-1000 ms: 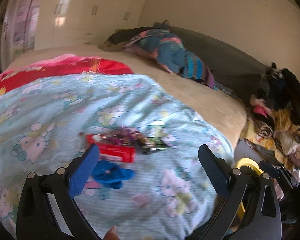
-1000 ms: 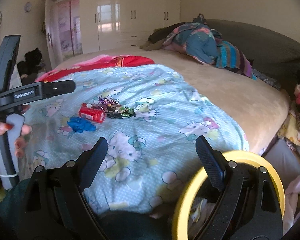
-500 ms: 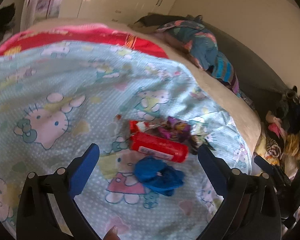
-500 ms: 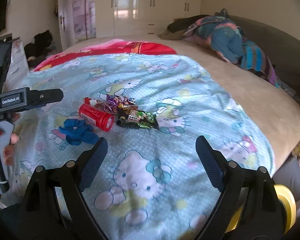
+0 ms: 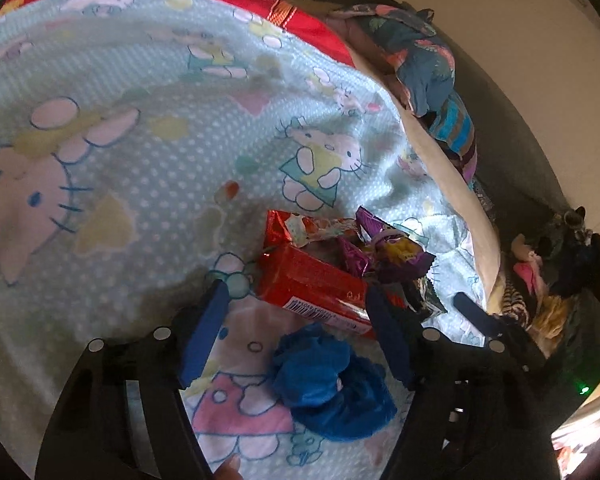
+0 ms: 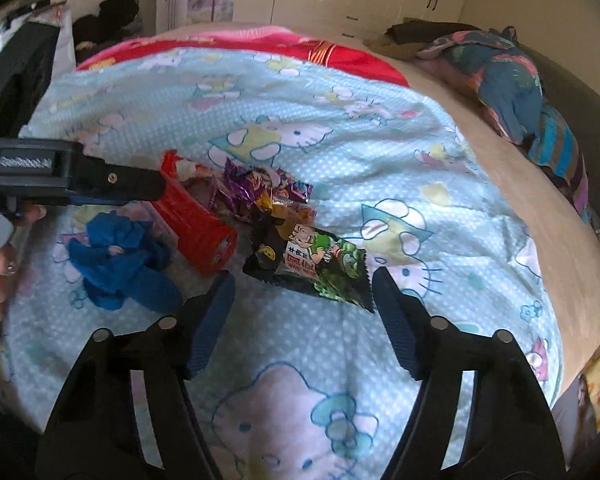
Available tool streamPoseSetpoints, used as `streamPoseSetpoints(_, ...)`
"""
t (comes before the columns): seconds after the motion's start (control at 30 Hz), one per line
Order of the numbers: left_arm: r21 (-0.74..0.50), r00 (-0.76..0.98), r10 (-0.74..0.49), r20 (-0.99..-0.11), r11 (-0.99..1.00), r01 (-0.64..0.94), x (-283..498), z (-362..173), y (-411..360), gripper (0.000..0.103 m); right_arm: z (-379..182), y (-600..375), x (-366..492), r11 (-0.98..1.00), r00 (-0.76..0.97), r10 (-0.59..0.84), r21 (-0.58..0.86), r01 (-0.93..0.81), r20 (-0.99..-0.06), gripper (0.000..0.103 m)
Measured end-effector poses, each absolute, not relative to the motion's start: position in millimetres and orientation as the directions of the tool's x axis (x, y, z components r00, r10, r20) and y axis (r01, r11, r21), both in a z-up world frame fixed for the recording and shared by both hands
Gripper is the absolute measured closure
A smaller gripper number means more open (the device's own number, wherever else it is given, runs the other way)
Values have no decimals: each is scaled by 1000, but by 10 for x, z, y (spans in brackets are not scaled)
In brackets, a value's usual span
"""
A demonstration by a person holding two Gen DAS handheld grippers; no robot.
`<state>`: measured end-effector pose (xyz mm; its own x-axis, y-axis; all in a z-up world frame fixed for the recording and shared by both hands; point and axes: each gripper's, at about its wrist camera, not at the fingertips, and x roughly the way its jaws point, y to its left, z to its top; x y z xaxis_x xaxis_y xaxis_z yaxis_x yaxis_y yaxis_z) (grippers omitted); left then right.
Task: Collect trash
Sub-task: 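Grasp the dark green snack packet with the right tool while the left tool grasps the red can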
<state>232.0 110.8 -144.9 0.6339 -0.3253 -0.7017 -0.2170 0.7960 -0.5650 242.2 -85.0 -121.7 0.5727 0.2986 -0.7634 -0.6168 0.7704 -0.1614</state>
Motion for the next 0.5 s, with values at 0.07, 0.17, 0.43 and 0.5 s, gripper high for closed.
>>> streamPoseSetpoints(0.07,-582,628,-342,-699,782,-222,2364,-1500,1101,36,-1299,-826,2478,774,555,282,-157,-614,-782,59)
streamPoseSetpoints(0.17,-586,629,-345,-697,779,-222,2409,-1551,1086,36,-1389,-876,2553,795,503,302,-77,-602,-810,85)
streamPoseSetpoints(0.43,-589,626,-353,-695,779,-214,2496,-1559,999,47,-1300,-1128,2468,827,467,409,102,-553,-784,99)
streamPoseSetpoints(0.5,-589,630,-349,-694,778,-218,2490,-1561,995,51,-1244,-1171,2397,826,467,429,127,-549,-773,99)
